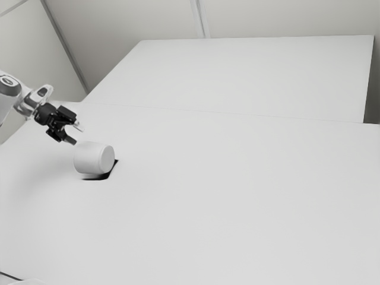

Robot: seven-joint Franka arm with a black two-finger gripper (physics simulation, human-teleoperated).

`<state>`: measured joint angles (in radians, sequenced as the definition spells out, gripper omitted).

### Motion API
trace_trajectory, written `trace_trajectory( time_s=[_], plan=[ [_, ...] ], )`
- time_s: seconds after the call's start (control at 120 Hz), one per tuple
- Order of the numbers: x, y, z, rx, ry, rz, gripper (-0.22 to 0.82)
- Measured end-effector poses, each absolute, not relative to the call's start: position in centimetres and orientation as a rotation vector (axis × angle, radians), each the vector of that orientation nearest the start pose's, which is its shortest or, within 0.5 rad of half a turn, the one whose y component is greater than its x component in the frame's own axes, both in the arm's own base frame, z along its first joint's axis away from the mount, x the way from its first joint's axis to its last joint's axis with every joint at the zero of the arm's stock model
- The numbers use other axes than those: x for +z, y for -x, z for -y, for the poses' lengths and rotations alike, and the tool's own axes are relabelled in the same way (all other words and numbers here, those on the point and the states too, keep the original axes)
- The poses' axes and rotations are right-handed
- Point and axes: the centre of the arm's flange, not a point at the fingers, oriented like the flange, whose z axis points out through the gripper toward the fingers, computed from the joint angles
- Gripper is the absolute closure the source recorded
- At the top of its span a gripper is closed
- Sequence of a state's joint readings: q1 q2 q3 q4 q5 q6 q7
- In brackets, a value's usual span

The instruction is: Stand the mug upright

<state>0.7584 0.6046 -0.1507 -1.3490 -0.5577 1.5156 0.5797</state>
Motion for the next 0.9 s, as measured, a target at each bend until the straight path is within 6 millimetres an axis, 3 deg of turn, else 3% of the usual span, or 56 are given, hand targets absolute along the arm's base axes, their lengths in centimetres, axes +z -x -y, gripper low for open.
trace_trajectory(
  time_s=[0.1, 0.292, 0.525, 0.575, 0.742, 0.9],
  plan=[
    [35.0, -57.2, -36.1, 0.022, -2.345, -0.165, 0.01],
    [31.7, -56.3, -34.5, 0.019, -2.285, -0.164, 0.01],
    [32.3, -55.9, -32.6, 0.068, -2.262, -0.141, 0.03],
    [32.4, -56.0, -32.4, 0.082, -2.262, -0.136, 0.10],
    [33.7, -56.6, -31.7, 0.125, -2.271, -0.100, 0.50],
    [34.0, -57.8, -30.3, 0.145, -2.272, -0.056, 0.67]
  ],
)
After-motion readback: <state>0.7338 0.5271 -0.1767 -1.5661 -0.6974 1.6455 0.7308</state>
